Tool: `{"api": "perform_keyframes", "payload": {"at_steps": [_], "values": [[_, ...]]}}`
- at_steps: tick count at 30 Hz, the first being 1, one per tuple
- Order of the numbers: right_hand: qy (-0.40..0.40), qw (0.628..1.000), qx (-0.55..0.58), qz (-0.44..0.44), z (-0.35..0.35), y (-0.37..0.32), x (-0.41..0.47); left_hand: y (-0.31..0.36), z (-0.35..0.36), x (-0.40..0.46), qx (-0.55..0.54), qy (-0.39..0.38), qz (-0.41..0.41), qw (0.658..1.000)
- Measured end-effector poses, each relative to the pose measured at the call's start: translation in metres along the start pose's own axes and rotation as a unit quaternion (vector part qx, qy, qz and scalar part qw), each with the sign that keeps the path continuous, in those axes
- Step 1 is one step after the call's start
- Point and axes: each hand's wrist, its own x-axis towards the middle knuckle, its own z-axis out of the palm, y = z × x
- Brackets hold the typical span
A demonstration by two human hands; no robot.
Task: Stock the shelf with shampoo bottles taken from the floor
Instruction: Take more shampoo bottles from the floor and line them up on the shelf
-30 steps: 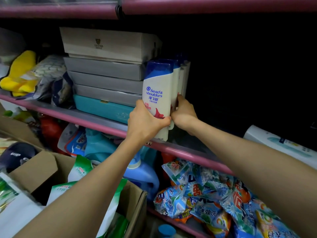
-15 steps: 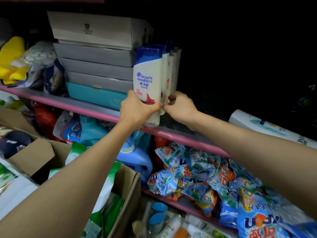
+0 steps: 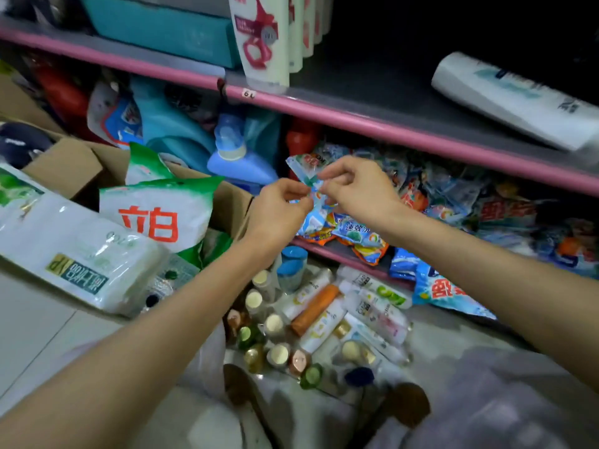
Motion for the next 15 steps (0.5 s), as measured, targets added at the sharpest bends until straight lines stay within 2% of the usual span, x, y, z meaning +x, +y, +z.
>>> {"api": "perform_keyframes", "payload": {"at_steps": [4, 8, 12, 15], "values": [[-0.048, 0.994, 0.004, 0.094, 0.018, 0.064, -0.033, -0.054, 0.036, -0.032, 0.071, -0.076, -0.090, 0.990], [-0.061, 0.984, -0.020, 0.167, 0.036, 0.128, -0.059, -0.103, 0.069, -0.060, 0.123, -0.161, -0.158, 0.966], [-0.088, 0.958, -0.098, 0.254, 0.051, 0.194, -0.087, -0.140, 0.102, -0.086, 0.204, -0.269, -0.149, 0.929], [-0.171, 0.918, -0.192, 0.302, 0.060, 0.235, -0.112, -0.166, 0.126, -0.104, 0.265, -0.370, -0.108, 0.884]]}}
